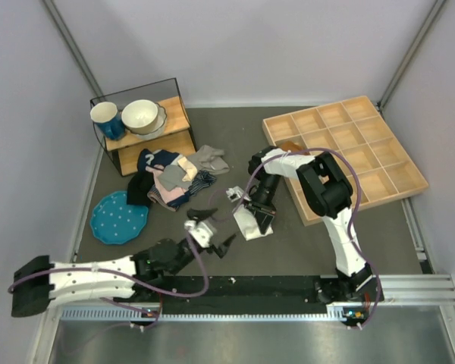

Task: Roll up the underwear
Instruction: Roll the underwear to the center of the board.

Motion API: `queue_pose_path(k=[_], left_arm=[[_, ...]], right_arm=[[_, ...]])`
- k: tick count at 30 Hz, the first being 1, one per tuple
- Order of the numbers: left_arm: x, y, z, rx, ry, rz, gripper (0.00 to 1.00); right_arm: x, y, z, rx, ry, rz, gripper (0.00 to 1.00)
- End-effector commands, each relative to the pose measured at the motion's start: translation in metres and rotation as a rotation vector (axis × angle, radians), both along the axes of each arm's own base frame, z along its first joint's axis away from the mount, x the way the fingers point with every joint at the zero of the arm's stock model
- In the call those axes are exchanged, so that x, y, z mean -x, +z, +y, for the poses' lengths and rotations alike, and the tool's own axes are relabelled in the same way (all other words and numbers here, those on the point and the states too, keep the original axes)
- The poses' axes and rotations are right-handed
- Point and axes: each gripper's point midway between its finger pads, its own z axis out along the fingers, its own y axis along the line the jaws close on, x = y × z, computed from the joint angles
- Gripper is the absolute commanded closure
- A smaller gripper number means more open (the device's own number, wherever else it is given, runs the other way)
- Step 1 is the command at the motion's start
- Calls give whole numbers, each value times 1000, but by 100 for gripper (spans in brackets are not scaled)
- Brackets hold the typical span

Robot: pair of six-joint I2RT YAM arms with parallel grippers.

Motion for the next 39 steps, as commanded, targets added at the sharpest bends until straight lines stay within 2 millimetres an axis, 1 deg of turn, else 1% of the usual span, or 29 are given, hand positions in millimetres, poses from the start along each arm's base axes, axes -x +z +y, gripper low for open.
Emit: queue_pose_path(k=[1, 2, 3, 4, 5, 9, 10, 11, 12, 14, 15, 16, 17, 18, 19, 21, 22, 24, 25, 27, 28, 30, 31, 32, 33, 34, 36, 37, 39], left_arm=[[-18, 24, 49, 193, 213, 49, 1], [-17, 43, 60, 281, 225, 39, 1], [-16, 46, 65, 300, 226, 35, 1], [-14, 42, 69, 282, 227, 42, 1], [-12, 55, 75, 348, 220, 33, 1], [3, 66, 70, 383, 115, 30, 7], [3, 65, 71, 379, 122, 43, 9], [-1, 55, 73, 341, 158, 72, 9], [-4, 64, 78, 362, 193, 99, 9], [-6, 58, 79, 289, 218, 121, 9], [-5, 66, 76, 282, 200, 113, 10], [4, 59, 59, 221, 110, 117, 11], [8, 63, 50, 194, 59, 86, 15], [16, 58, 37, 154, -17, 77, 17], [32, 39, 15, 59, -154, 82, 19], [43, 31, -6, -15, -260, 58, 24], [44, 4, -17, -120, -284, 97, 25], [41, -1, -31, -204, -303, 71, 25], [38, -21, -38, -299, -307, 61, 25], [30, -18, -51, -327, -291, 31, 23], [25, -31, -56, -374, -282, 38, 22], [14, -28, -69, -392, -254, 0, 20], [12, -42, -75, -429, -262, 5, 20], [11, -41, -83, -431, -268, -3, 20], [10, -46, -88, -443, -278, -1, 20], [9, -58, -93, -473, -279, 7, 19], [5, -64, -100, -487, -272, 8, 19], [1, -76, -100, -519, -257, 15, 19], [-5, -79, -103, -530, -228, 9, 18]], right_arm=[[-9, -1, 5, -38, 11, -24, 89], [-10, -1, 5, -38, 10, -27, 89], [-10, -1, 5, -38, 10, -27, 89], [-11, -1, 5, -35, 9, -29, 89], [-11, -1, 5, -36, 8, -31, 89], [-11, -3, 5, -26, 7, -30, 89], [-11, -3, 4, -24, 6, -27, 89], [-11, -4, 4, -23, 7, -29, 89], [-11, -4, 4, -23, 7, -29, 89], [-12, -4, 4, -23, 6, -30, 89], [-11, -4, 4, -23, 7, -29, 89], [-11, -4, 4, -21, 5, -28, 89], [-13, -4, 5, -21, 4, -31, 89], [-13, -5, 5, -18, 1, -31, 89], [-14, -5, 6, -19, 2, -33, 89], [-13, -5, 5, -17, 0, -29, 89], [-13, -5, 5, -16, -2, -28, 89], [-13, -5, 5, -12, -2, -29, 89], [-13, -5, 5, -13, -2, -30, 89], [-13, -6, 4, -7, -2, -28, 89], [-13, -6, 4, -5, -2, -29, 89], [-14, -6, 4, -4, -4, -30, 89], [-13, -6, 4, -4, -2, -30, 89], [-13, -7, 4, -3, -2, -29, 89], [-14, -7, 4, -4, -5, -31, 89], [-14, -7, 4, -4, -3, -31, 89], [-14, -7, 4, -2, -3, -31, 89], [-13, -7, 4, -2, -4, -29, 89], [-13, -7, 4, 0, -3, -29, 89]])
